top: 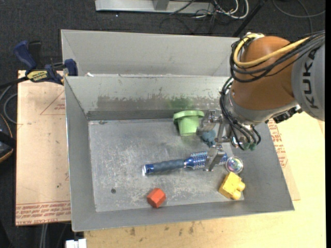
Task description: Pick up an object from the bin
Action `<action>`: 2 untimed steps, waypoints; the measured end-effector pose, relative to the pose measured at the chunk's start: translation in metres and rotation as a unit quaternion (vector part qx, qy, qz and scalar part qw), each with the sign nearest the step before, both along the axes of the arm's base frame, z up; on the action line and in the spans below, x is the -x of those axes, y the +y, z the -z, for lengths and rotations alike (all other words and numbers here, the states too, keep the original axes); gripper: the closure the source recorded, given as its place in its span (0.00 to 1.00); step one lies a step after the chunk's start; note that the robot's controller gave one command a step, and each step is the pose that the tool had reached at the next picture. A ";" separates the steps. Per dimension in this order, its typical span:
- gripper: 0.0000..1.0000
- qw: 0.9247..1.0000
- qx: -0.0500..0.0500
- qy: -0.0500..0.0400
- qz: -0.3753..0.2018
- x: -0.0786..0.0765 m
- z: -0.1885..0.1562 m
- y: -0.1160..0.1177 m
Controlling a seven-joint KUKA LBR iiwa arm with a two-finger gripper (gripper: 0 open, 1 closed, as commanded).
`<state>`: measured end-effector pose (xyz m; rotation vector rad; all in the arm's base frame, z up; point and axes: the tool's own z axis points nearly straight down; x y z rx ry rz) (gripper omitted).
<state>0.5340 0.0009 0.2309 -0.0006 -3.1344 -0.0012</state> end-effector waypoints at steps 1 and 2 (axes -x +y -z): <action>0.00 0.985 -0.001 -0.006 -0.175 -0.019 0.154 -0.011; 1.00 0.985 0.000 -0.010 -0.174 -0.021 0.151 -0.011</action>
Offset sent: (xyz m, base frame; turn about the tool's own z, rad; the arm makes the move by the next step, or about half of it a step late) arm 0.0168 -0.0125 -0.1552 -0.3529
